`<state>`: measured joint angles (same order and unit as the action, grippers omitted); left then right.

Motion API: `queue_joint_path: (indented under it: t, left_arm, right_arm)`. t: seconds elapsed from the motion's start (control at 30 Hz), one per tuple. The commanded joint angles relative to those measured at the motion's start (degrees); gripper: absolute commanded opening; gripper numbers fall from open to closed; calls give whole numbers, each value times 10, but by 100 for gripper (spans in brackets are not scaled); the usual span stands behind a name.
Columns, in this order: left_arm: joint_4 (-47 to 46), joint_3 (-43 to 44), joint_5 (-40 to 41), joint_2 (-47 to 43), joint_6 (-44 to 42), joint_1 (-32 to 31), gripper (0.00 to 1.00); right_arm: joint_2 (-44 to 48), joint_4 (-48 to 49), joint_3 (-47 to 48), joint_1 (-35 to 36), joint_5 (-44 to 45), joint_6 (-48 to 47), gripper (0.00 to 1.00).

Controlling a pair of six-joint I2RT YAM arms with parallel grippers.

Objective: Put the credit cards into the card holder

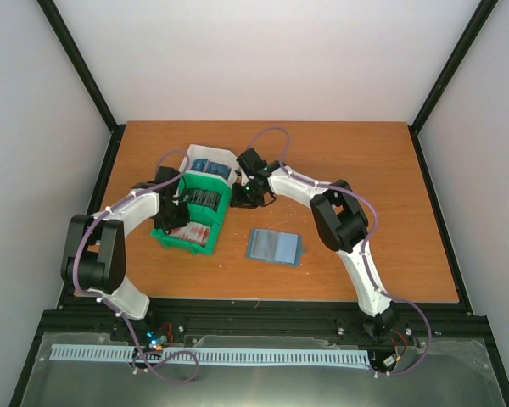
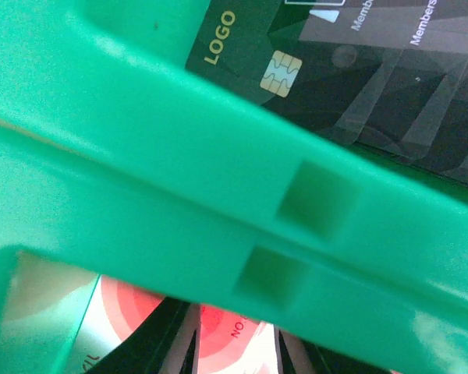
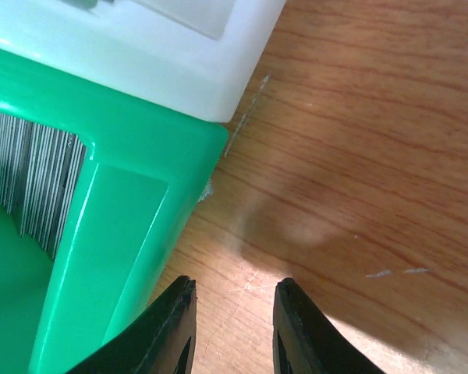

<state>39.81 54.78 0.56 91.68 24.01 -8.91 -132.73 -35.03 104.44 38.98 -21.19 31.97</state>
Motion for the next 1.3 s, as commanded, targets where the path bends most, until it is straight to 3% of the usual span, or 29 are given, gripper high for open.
queue_joint_path:
  t: [0.0,0.97,1.27]
  left_arm:
    - [-5,-6,34,7,9,-6,26]
    - [62,47,24,-27,20,25,24]
    - [73,51,52,-31,55,26,18]
  right_arm:
    - [-9,-12,9,0,11,-10,29]
    - [-20,-36,30,0,20,-12,28]
    - [-18,-37,28,0,20,-13,29]
